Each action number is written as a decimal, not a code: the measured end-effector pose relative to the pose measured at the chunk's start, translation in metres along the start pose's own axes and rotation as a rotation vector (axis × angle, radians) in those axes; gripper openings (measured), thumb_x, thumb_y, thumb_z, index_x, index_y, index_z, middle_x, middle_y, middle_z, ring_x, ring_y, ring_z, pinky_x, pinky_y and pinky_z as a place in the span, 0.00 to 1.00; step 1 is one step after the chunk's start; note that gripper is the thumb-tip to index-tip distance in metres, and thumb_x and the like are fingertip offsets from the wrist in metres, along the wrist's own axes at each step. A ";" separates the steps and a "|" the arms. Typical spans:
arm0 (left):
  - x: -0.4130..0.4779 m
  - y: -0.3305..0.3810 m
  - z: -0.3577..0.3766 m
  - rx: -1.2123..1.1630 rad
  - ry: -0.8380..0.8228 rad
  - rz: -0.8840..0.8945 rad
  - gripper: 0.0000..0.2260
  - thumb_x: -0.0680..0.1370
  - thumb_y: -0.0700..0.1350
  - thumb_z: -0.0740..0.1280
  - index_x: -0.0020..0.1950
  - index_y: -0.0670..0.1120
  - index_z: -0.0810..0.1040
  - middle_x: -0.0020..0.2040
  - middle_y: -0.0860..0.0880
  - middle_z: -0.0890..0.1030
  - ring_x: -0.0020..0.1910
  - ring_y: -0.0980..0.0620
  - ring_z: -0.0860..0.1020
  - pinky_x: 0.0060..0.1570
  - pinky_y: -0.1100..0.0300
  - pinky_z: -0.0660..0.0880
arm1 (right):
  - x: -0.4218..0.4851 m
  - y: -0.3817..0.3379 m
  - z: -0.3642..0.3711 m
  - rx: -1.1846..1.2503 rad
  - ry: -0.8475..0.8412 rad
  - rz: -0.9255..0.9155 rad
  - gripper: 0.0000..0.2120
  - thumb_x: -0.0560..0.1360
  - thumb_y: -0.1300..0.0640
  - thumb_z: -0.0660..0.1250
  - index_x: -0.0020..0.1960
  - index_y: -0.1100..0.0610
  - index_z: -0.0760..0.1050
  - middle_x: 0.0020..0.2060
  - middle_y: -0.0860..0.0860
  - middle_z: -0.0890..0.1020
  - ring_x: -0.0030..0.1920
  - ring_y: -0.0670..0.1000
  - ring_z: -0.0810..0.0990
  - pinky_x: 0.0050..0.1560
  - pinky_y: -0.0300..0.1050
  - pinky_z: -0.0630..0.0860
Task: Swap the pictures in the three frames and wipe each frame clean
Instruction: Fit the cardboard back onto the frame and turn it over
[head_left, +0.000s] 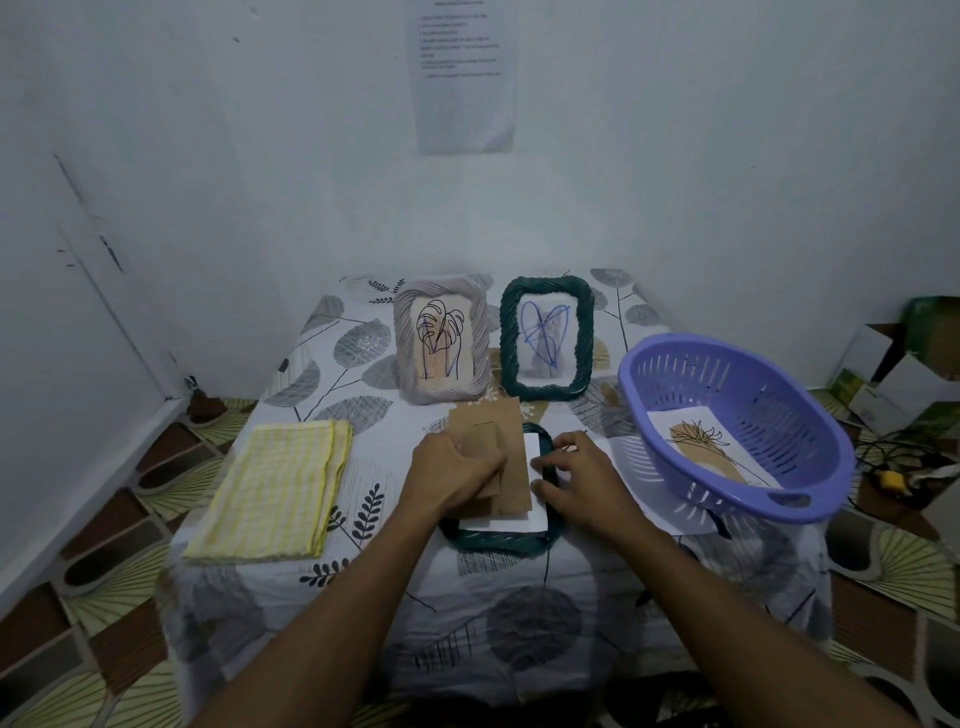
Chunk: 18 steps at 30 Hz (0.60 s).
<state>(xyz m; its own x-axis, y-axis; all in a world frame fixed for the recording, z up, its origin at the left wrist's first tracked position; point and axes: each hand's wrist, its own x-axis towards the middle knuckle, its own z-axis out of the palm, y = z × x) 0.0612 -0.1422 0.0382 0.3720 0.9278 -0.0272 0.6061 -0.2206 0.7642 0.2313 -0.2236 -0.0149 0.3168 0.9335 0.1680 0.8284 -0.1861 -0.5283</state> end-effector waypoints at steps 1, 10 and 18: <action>0.000 0.001 0.001 -0.002 0.002 0.009 0.19 0.70 0.52 0.72 0.29 0.48 0.65 0.29 0.51 0.69 0.28 0.54 0.67 0.27 0.59 0.62 | -0.001 0.001 0.000 0.005 0.005 0.000 0.16 0.74 0.51 0.70 0.60 0.54 0.80 0.61 0.53 0.71 0.62 0.51 0.72 0.56 0.40 0.67; 0.003 0.002 0.006 0.040 0.001 0.047 0.18 0.68 0.54 0.73 0.28 0.46 0.69 0.30 0.49 0.73 0.30 0.50 0.73 0.27 0.61 0.65 | -0.002 0.001 0.005 0.042 0.042 0.023 0.17 0.72 0.52 0.72 0.59 0.55 0.81 0.62 0.53 0.71 0.64 0.51 0.70 0.61 0.41 0.66; 0.007 0.000 0.008 0.055 -0.001 0.020 0.17 0.69 0.57 0.72 0.30 0.47 0.71 0.35 0.47 0.76 0.35 0.49 0.74 0.28 0.60 0.64 | -0.002 0.002 0.007 0.103 0.078 0.029 0.15 0.72 0.53 0.72 0.57 0.56 0.82 0.58 0.51 0.72 0.57 0.47 0.72 0.60 0.41 0.68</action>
<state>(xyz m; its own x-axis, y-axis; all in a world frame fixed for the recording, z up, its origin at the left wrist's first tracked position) 0.0693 -0.1383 0.0330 0.3850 0.9228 -0.0124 0.6360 -0.2555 0.7282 0.2287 -0.2236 -0.0222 0.3788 0.9005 0.2136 0.7674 -0.1766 -0.6164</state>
